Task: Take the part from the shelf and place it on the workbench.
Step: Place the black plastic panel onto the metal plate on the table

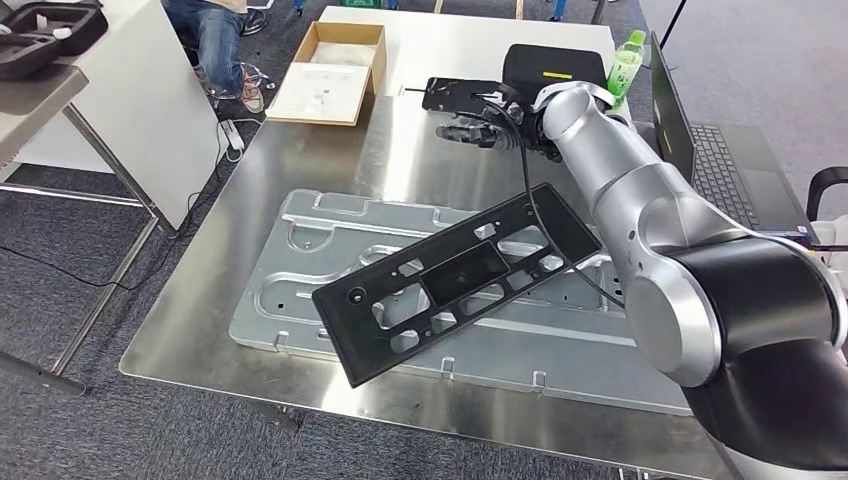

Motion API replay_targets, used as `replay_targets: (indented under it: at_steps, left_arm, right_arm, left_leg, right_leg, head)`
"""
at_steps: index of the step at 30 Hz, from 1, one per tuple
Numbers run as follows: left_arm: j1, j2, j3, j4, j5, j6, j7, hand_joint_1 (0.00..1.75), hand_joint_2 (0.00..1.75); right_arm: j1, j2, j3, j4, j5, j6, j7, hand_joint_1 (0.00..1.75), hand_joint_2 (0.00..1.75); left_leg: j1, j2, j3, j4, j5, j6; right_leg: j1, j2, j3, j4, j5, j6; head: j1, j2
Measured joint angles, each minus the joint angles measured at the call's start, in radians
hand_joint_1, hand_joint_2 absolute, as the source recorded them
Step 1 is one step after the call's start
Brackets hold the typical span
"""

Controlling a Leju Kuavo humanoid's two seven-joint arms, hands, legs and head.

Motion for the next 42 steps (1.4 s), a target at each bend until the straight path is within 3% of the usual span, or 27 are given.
replay_targets:
  at_steps: [1, 3, 5, 6, 9, 11, 15, 17, 19, 20, 21, 22, 24, 26, 30, 32, 34, 35, 36, 37, 38, 40, 42]
  left_arm:
    - [0.000, 0.000, 0.000, 0.000, 0.000, 0.000, 0.000, 0.00, 0.00]
    - [-0.001, 0.000, 0.000, 0.000, 0.000, 0.002, 0.000, 0.00, 0.00]
    - [0.000, -0.001, 0.000, 0.000, 0.000, 0.004, 0.000, 0.00, 0.00]
    - [0.000, -0.002, 0.000, 0.000, 0.000, 0.004, 0.001, 0.00, 0.00]
    - [0.001, -0.003, 0.000, 0.000, 0.000, 0.008, 0.002, 0.00, 0.00]
    - [-0.001, -0.004, 0.000, 0.000, 0.002, 0.010, 0.003, 0.00, 0.00]
    - [-0.001, -0.004, 0.001, 0.000, 0.010, 0.016, 0.008, 0.00, 0.00]
    - [0.000, -0.004, 0.003, 0.000, 0.017, 0.021, 0.013, 0.00, 0.00]
    - [0.000, -0.004, 0.007, 0.000, 0.022, 0.027, 0.019, 0.00, 0.00]
    - [0.001, -0.005, 0.009, 0.000, 0.026, 0.030, 0.022, 0.00, 0.00]
    - [0.002, -0.006, 0.012, 0.000, 0.032, 0.034, 0.026, 0.00, 0.00]
    - [0.001, -0.008, 0.018, 0.000, 0.042, 0.040, 0.031, 0.00, 0.00]
    - [-0.002, -0.011, 0.031, 0.000, 0.063, 0.053, 0.042, 0.00, 0.00]
    - [-0.009, -0.016, 0.044, 0.000, 0.073, 0.059, 0.048, 0.00, 0.00]
    - [-0.012, -0.027, 0.063, 0.000, 0.093, 0.078, 0.054, 0.00, 0.00]
    - [-0.015, -0.034, 0.079, 0.000, 0.114, 0.092, 0.053, 0.00, 0.00]
    - [-0.018, -0.040, 0.095, 0.000, 0.127, 0.102, 0.049, 0.00, 0.00]
    - [-0.018, -0.042, 0.102, 0.000, 0.132, 0.102, 0.047, 0.00, 0.00]
    - [-0.019, -0.044, 0.108, 0.000, 0.136, 0.100, 0.046, 0.00, 0.00]
    - [-0.019, -0.046, 0.115, 0.000, 0.141, 0.095, 0.048, 0.00, 0.00]
    - [-0.019, -0.047, 0.121, 0.000, 0.144, 0.088, 0.052, 0.00, 0.00]
    - [-0.019, -0.052, 0.130, 0.000, 0.144, 0.074, 0.062, 0.00, 0.00]
    - [-0.018, -0.055, 0.137, 0.000, 0.140, 0.063, 0.072, 0.00, 0.00]
  right_arm:
    - [-0.002, 0.000, 0.000, 0.000, 0.004, -0.009, -0.006, 0.00, 0.00]
    - [0.002, 0.000, 0.000, 0.001, 0.010, -0.035, -0.023, 0.00, 0.00]
    - [0.014, 0.000, 0.000, 0.001, 0.010, -0.070, -0.041, 0.00, 0.00]
    - [0.018, 0.000, 0.000, 0.001, 0.009, -0.087, -0.047, 0.00, 0.44]
    - [0.021, 0.000, 0.000, -0.003, 0.006, -0.152, -0.061, 0.00, 1.75]
    - [0.023, 0.001, 0.000, -0.008, 0.005, -0.208, -0.072, 0.00, 1.75]
    - [0.032, 0.002, 0.000, -0.021, 0.002, -0.308, -0.111, 0.00, 1.75]
    - [0.042, 0.003, 0.000, -0.041, -0.007, -0.414, -0.174, 0.00, 1.75]
    - [0.059, 0.003, 0.000, -0.067, -0.003, -0.540, -0.268, 0.00, 1.75]
    - [0.070, 0.004, 0.000, -0.080, 0.008, -0.595, -0.317, 0.00, 1.75]
    - [0.082, 0.006, 0.001, -0.095, 0.022, -0.640, -0.360, 0.00, 1.75]
    - [0.091, 0.011, 0.002, -0.110, 0.035, -0.675, -0.396, 0.00, 1.75]
    - [0.102, 0.026, 0.010, -0.139, 0.055, -0.715, -0.432, 0.00, 1.75]
    - [0.107, 0.041, 0.021, -0.161, 0.064, -0.731, -0.441, 0.00, 1.75]
    - [0.122, 0.060, 0.044, -0.191, 0.064, -0.716, -0.452, 0.00, 1.75]
    - [0.125, 0.072, 0.061, -0.204, 0.064, -0.700, -0.459, 0.00, 1.75]
    - [0.136, 0.086, 0.079, -0.211, 0.063, -0.692, -0.461, 0.00, 1.75]
    - [0.145, 0.092, 0.086, -0.214, 0.062, -0.690, -0.461, 0.00, 1.31]
    - [0.154, 0.098, 0.094, -0.218, 0.061, -0.687, -0.460, 0.00, 0.87]
    - [0.160, 0.105, 0.102, -0.222, 0.060, -0.683, -0.459, 0.00, 0.44]
    - [0.164, 0.112, 0.111, -0.227, 0.060, -0.677, -0.458, 0.00, 0.00]
    - [0.168, 0.126, 0.132, -0.238, 0.067, -0.663, -0.461, 0.00, 0.00]
    - [0.177, 0.137, 0.163, -0.250, 0.082, -0.657, -0.468, 0.00, 0.00]
  left_leg:
    - [0.002, 0.001, 0.001, -0.006, 0.004, 0.005]
    - [0.002, 0.003, 0.000, -0.008, 0.008, 0.011]
    - [0.001, 0.003, -0.001, -0.007, 0.008, 0.012]
    - [0.000, 0.002, -0.001, -0.005, 0.008, 0.012]
    - [-0.003, 0.000, -0.004, 0.006, 0.002, 0.007]
    - [-0.006, -0.001, -0.008, 0.012, -0.002, -0.001]
    - [-0.004, -0.001, -0.017, 0.029, -0.017, -0.023]
    - [0.000, 0.000, -0.054, 0.113, -0.069, -0.035]
    - [0.006, 0.000, -0.114, 0.245, -0.127, -0.044]
    - [0.007, 0.000, -0.135, 0.286, -0.136, -0.046]
    - [0.009, 0.001, -0.139, 0.291, -0.126, -0.048]
    - [0.009, 0.001, -0.122, 0.253, -0.097, -0.047]
    - [0.009, 0.002, -0.055, 0.110, -0.029, -0.041]
    - [0.005, 0.000, -0.012, 0.020, -0.002, -0.032]
    - [0.004, -0.004, -0.007, 0.002, 0.004, -0.010]
    - [0.007, -0.002, -0.005, -0.006, 0.010, 0.001]
    - [0.004, 0.000, -0.006, -0.006, 0.010, 0.006]
    - [0.003, 0.001, -0.006, -0.006, 0.009, 0.007]
    - [0.003, 0.001, -0.006, -0.004, 0.009, 0.007]
    - [0.002, 0.000, -0.006, -0.002, 0.008, 0.007]
    - [0.002, -0.001, -0.006, 0.000, 0.006, 0.007]
    - [-0.001, -0.004, -0.009, 0.008, 0.001, 0.002]
    - [-0.002, -0.004, -0.013, 0.013, -0.002, -0.007]
  right_leg:
    - [0.000, 0.000, -0.016, 0.037, -0.025, 0.003]
    - [-0.001, -0.001, -0.072, 0.162, -0.091, 0.006]
    - [-0.002, -0.001, -0.112, 0.250, -0.115, 0.008]
    - [-0.002, -0.001, -0.108, 0.241, -0.100, 0.007]
    - [0.001, -0.001, -0.014, 0.053, -0.008, -0.003]
    - [0.005, -0.001, 0.018, -0.016, 0.009, -0.009]
    - [0.002, -0.001, 0.021, -0.029, 0.015, -0.027]
    - [-0.003, -0.002, 0.022, -0.034, 0.019, -0.034]
    - [-0.003, -0.002, 0.022, -0.034, 0.019, -0.036]
    - [-0.003, -0.002, 0.022, -0.033, 0.018, -0.036]
    - [-0.003, -0.002, 0.023, -0.031, 0.017, -0.035]
    - [-0.003, -0.001, 0.023, -0.030, 0.015, -0.034]
    - [-0.003, 0.002, 0.024, -0.027, 0.012, -0.030]
    - [-0.001, 0.004, 0.023, -0.027, 0.011, -0.021]
    - [-0.001, 0.002, 0.021, -0.022, 0.002, 0.001]
    - [-0.002, 0.000, -0.010, 0.046, -0.045, 0.006]
    - [-0.002, 0.000, -0.071, 0.178, -0.108, 0.007]
    - [-0.002, 0.000, -0.096, 0.229, -0.123, 0.008]
    - [-0.002, 0.000, -0.107, 0.251, -0.121, 0.007]
    - [-0.002, 0.000, -0.097, 0.230, -0.098, 0.005]
    - [-0.001, 0.000, -0.070, 0.173, -0.062, 0.001]
    - [0.002, 0.000, -0.007, 0.040, -0.007, -0.010]
    - [0.007, 0.000, 0.019, -0.017, 0.004, -0.016]
  head:
    - [0.000, 0.000]
    - [0.000, 0.000]
    - [0.000, 0.000]
    - [0.000, 0.000]
    - [0.000, 0.000]
    - [0.000, 0.000]
    - [0.000, 0.000]
    - [0.000, 0.000]
    - [0.000, 0.000]
    - [0.000, 0.000]
    - [0.000, 0.000]
    - [0.000, 0.000]
    - [0.000, 0.000]
    - [0.000, 0.000]
    - [0.000, 0.000]
    - [0.000, 0.000]
    - [0.000, 0.000]
    - [0.001, 0.000]
    - [0.000, 0.000]
    - [0.001, 0.000]
    - [0.001, 0.000]
    - [0.001, 0.000]
    - [0.000, 0.000]
